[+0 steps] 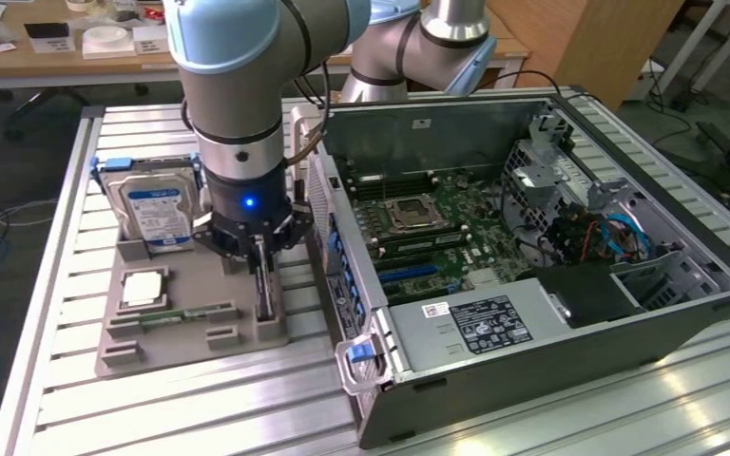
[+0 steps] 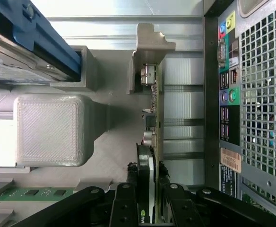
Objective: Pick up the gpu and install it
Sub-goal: 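Pick up the gpu and move the gpu toward the slot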
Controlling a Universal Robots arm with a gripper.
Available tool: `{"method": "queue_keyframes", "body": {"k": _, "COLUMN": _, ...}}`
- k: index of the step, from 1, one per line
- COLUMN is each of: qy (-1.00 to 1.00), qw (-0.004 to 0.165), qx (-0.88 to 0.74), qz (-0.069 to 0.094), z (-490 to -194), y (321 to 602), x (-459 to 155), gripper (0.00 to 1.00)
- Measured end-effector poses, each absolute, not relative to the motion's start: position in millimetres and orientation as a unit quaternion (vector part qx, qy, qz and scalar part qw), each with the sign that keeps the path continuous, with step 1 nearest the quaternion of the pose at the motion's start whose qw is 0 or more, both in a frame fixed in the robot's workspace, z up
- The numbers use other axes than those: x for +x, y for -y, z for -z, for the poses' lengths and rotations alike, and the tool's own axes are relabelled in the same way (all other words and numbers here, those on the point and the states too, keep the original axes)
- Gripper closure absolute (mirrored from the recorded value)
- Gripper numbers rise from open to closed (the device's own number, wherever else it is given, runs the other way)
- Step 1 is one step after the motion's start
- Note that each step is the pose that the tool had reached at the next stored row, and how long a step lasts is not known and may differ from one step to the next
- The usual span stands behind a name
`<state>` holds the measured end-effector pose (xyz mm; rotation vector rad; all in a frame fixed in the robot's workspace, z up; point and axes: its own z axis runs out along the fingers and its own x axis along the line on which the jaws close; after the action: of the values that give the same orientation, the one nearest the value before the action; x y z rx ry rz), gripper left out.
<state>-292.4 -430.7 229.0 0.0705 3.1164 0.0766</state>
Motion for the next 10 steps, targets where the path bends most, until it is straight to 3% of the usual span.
{"method": "queue_keyframes", "body": {"k": 10, "qy": -0.999, "qw": 0.011, "qx": 0.019, "qz": -0.029, "z": -229.0, "y": 430.5, "x": -292.4, "gripper": 0.73}}
